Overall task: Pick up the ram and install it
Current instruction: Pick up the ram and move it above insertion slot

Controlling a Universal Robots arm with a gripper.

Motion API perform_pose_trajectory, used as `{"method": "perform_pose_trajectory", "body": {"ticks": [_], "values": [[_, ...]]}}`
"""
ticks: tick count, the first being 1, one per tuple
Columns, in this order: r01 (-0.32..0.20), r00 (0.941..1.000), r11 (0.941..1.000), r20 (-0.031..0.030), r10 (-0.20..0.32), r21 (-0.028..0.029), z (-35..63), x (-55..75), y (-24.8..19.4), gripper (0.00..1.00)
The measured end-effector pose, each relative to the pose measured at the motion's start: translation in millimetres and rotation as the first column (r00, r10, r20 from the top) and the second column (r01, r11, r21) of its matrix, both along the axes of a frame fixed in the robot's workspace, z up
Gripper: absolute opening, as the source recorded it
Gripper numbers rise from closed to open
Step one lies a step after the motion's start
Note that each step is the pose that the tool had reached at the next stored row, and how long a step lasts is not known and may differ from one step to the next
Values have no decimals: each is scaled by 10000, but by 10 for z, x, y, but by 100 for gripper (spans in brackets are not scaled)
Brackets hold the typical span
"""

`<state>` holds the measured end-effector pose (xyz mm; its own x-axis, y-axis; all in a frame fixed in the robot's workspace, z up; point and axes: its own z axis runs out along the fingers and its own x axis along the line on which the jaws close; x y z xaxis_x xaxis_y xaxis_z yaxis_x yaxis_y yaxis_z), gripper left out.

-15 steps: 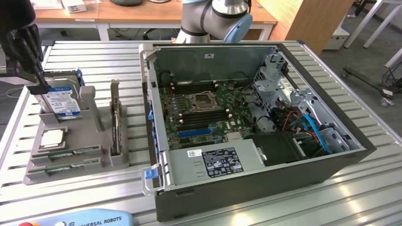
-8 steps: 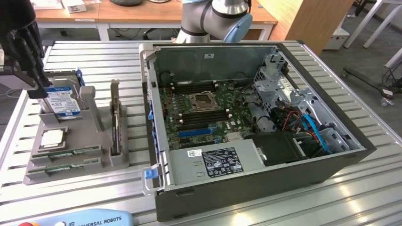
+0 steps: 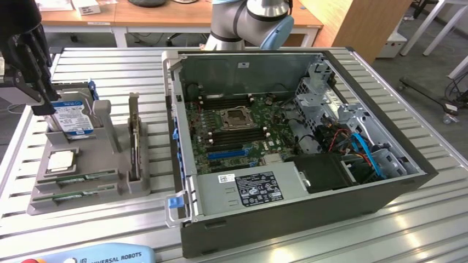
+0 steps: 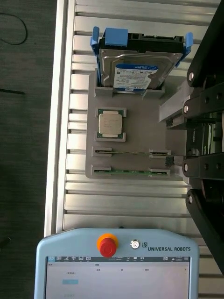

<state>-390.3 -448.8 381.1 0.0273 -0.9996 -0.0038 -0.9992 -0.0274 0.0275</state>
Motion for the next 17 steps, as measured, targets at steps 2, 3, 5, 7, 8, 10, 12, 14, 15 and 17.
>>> {"method": "perform_pose_trajectory", "body": {"ticks": [2,3,5,7,8,10,12,14,15,17], "values": [[0,10000,10000,0,0,-1,0,0,0,35],[0,10000,10000,0,0,0,0,0,0,35],[0,10000,10000,0,0,0,0,0,0,35],[0,10000,10000,14,0,10,-18,0,0,35],[0,10000,10000,17,0,16,-28,0,0,35],[1,10000,10000,24,-1,22,-55,0,0,35],[1,10000,10000,25,-1,22,-80,0,0,35],[0,10000,10000,25,0,21,-107,0,0,35],[0,10000,10000,26,0,21,-121,0,0,35],[0,10000,10000,25,0,21,-153,0,0,35]]}}
